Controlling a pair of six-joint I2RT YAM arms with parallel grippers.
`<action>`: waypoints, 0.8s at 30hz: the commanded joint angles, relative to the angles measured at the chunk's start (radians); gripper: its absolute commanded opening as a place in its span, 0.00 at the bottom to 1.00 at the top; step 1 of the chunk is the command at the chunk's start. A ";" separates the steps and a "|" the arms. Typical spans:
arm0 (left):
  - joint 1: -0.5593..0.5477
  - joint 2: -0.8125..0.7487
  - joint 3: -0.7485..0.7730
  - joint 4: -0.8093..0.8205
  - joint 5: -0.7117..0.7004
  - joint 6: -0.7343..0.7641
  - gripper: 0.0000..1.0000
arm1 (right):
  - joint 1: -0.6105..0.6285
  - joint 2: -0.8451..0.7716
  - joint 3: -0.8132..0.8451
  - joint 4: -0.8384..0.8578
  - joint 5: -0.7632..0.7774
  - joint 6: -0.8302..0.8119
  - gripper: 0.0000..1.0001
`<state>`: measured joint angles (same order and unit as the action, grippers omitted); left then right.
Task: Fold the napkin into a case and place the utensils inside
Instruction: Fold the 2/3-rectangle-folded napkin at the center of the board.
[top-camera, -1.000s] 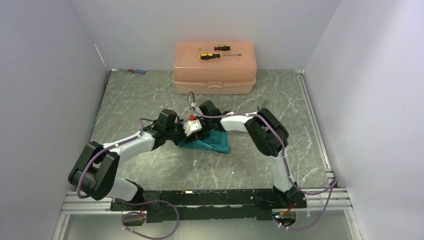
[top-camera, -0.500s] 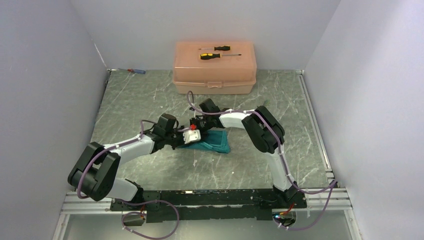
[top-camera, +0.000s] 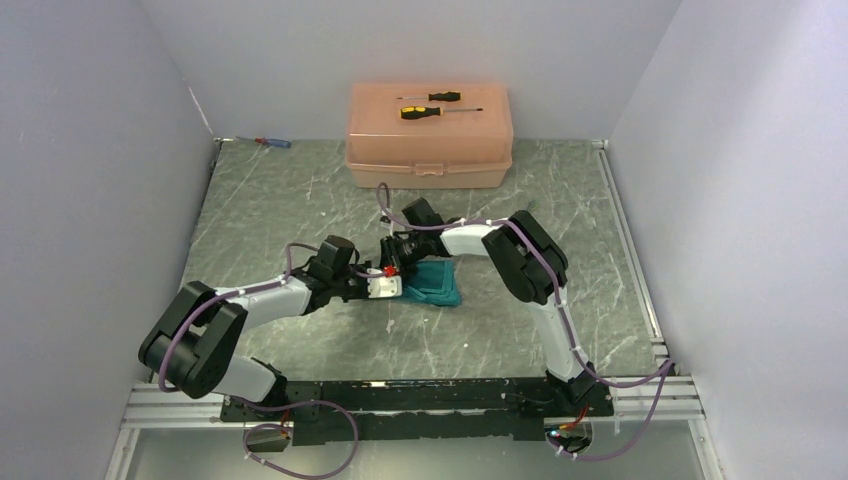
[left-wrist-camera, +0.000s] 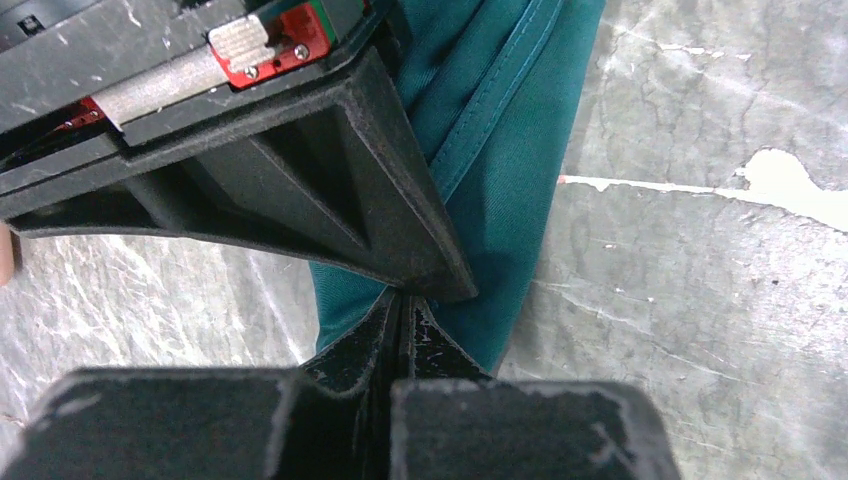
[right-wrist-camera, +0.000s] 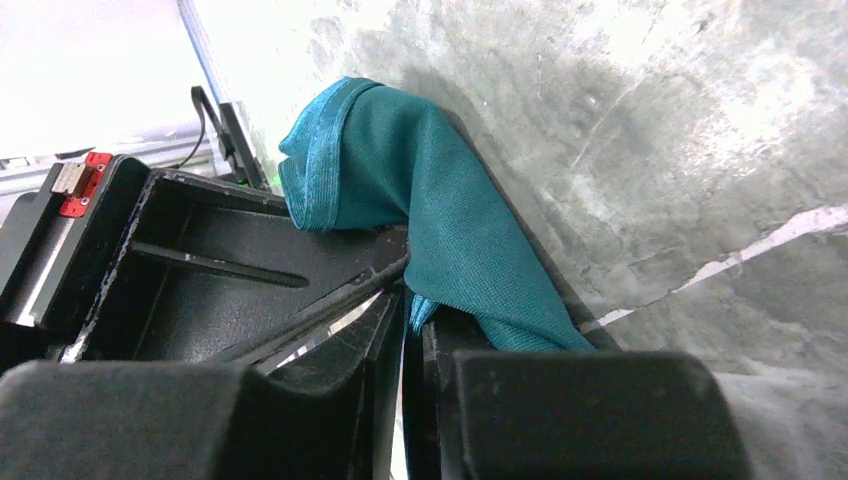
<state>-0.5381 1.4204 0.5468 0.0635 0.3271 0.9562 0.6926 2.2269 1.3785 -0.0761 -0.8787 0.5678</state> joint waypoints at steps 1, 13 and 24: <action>-0.004 0.017 -0.018 -0.001 -0.020 0.010 0.03 | -0.002 -0.046 -0.042 0.048 0.027 0.022 0.19; -0.004 0.001 -0.035 -0.053 -0.030 -0.009 0.03 | -0.006 -0.131 -0.222 0.238 0.138 0.142 0.18; -0.005 -0.011 -0.004 -0.053 -0.031 -0.076 0.03 | -0.006 -0.152 -0.264 0.333 0.146 0.189 0.00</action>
<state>-0.5385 1.4166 0.5327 0.0830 0.3149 0.9474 0.6895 2.1075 1.1202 0.2165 -0.7670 0.7403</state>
